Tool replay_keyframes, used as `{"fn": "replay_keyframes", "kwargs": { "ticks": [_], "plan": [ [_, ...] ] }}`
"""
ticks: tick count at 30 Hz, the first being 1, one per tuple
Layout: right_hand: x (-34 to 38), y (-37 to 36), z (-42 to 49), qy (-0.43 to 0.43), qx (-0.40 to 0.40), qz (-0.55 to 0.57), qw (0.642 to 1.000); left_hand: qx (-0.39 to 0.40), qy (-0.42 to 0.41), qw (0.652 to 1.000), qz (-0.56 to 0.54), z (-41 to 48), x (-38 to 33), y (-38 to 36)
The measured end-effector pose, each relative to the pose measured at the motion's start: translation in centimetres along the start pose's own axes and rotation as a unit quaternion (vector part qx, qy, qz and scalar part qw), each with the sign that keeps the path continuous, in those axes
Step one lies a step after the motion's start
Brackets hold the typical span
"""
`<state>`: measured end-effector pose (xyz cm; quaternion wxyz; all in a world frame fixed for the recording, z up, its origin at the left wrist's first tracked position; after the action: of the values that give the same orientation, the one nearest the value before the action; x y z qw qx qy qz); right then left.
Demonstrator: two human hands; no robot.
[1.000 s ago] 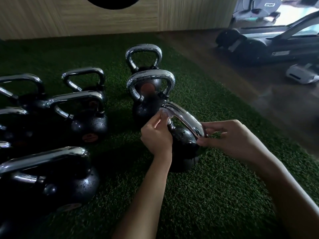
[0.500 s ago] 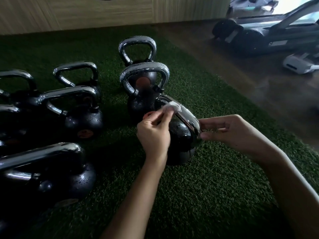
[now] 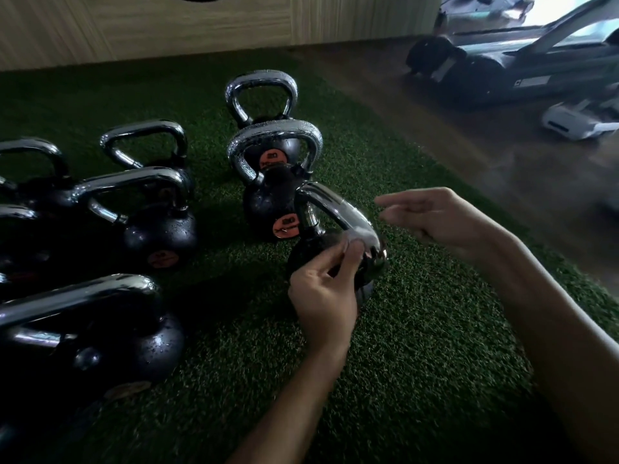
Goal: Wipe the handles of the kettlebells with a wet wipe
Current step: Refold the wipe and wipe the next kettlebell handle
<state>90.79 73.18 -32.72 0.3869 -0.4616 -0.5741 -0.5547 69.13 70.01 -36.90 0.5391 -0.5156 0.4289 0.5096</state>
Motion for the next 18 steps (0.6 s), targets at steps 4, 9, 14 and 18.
{"fn": "replay_keyframes", "kwargs": {
  "ticks": [4, 9, 14, 18],
  "plan": [
    [3.5, -2.6, 4.2, 0.065, 0.070, -0.069, 0.993, 0.002, -0.054, 0.996, 0.076, -1.9, 0.9, 0.0],
    [5.1, -5.6, 7.3, 0.146, 0.177, -0.190, 0.955, -0.026, -0.059, 0.995, 0.082, -1.7, 1.0, 0.3],
    [6.1, -6.9, 9.2, 0.131, 0.244, -0.239, 0.931, -0.030, -0.061, 0.992, 0.110, -1.9, 2.4, 0.6],
    [6.0, -7.8, 9.9, 0.090, 0.322, -0.206, 0.920, -0.007, -0.065, 0.993, 0.096, -2.0, 2.2, 1.1]
  ]
}}
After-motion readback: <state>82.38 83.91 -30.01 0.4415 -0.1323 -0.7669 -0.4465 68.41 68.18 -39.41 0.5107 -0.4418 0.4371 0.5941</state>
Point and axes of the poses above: each hand's wrist, its own z-axis towards the middle knuckle, its own y-axis out of the back of the hand, x = y × z, the point moved 9 cm from there along z, towards the middle knuckle, and after that the axes turned 4 degrees about z, right-handed, at the moved point
